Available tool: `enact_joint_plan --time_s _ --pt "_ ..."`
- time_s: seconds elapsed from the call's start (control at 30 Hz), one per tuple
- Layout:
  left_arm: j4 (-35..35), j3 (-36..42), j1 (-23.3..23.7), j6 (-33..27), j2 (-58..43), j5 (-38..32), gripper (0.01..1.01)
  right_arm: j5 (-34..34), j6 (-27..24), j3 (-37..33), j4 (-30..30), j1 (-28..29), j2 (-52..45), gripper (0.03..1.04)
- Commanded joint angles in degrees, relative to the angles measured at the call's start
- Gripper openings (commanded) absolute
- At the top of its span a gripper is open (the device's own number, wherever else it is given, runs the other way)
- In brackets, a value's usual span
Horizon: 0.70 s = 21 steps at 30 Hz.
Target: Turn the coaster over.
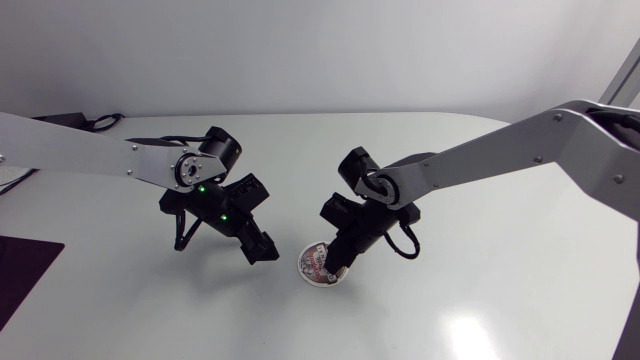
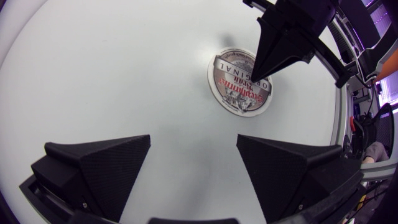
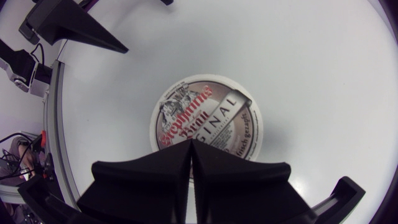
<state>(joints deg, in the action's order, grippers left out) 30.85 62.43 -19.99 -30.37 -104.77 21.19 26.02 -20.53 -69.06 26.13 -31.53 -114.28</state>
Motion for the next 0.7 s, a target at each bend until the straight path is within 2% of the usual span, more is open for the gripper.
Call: enact_joint_plan --time_s 0.0,0.1,0.27,0.67 --pt "1.14 1.46 -0.14 0.58 -2.28 0.96 0.975 0.52 1.02 -1.78 1.47 -1.25 -2.18 0.04" --pt "1.67 1.37 -0.05 0.31 -2.02 0.96 0.975 -0.01 1.55 -1.69 1.73 -1.17 0.28 0.04" --pt "2.02 1.64 1.09 -0.3 -1.22 0.96 0.975 -0.53 -0.3 0.33 3.84 2.61 4.86 0.04" --pt "2.11 0.85 1.09 -0.92 -0.61 1.13 0.975 -1.06 -1.61 7.27 1.56 4.46 6.88 0.04"
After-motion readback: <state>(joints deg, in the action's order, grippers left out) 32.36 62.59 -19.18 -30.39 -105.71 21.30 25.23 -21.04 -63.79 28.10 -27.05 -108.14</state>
